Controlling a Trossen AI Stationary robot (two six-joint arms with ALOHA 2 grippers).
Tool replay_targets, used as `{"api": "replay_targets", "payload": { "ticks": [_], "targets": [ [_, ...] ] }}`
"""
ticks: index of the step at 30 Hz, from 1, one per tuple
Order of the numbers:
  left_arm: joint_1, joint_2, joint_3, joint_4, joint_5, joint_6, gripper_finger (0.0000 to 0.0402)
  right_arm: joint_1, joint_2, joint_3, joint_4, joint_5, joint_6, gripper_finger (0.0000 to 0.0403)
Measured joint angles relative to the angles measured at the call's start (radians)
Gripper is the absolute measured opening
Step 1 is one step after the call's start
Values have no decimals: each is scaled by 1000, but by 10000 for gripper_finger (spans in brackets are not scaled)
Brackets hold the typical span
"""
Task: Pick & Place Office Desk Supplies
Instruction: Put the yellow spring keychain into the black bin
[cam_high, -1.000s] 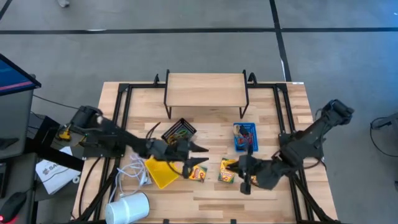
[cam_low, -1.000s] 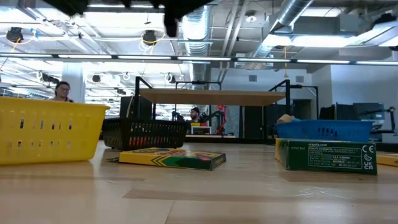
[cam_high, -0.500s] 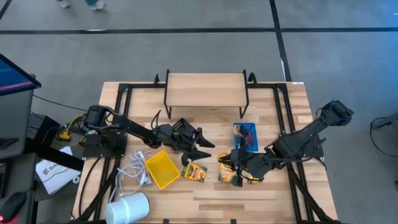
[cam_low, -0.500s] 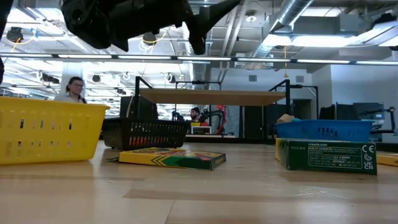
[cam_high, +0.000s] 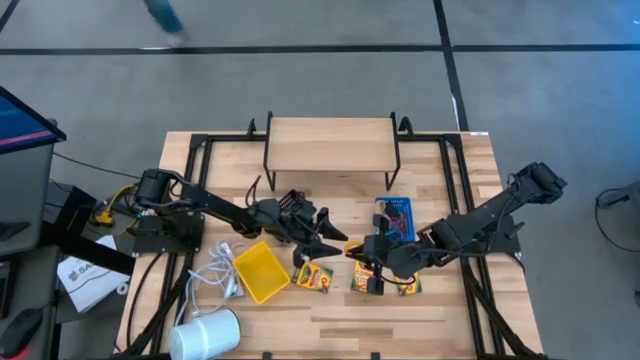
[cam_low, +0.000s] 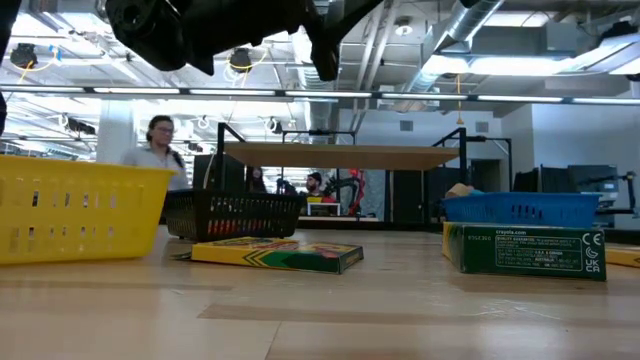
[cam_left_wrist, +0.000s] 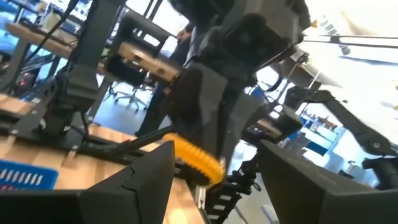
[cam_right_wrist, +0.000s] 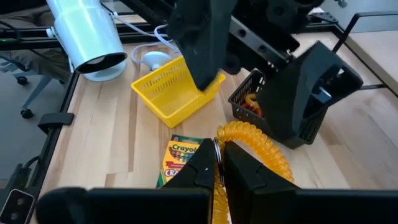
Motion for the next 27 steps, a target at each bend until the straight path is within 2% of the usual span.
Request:
{"api": "replay_targets", "payload": {
  "ticks": [18,27],
  "targets": [
    [0,0,0,-47,-65,26,221,0,-1,0,31,-8,-28,9],
    [-1,0,0,-51,-70,26,221,-35,-1,0,35,-30,-42,9]
  ]
}}
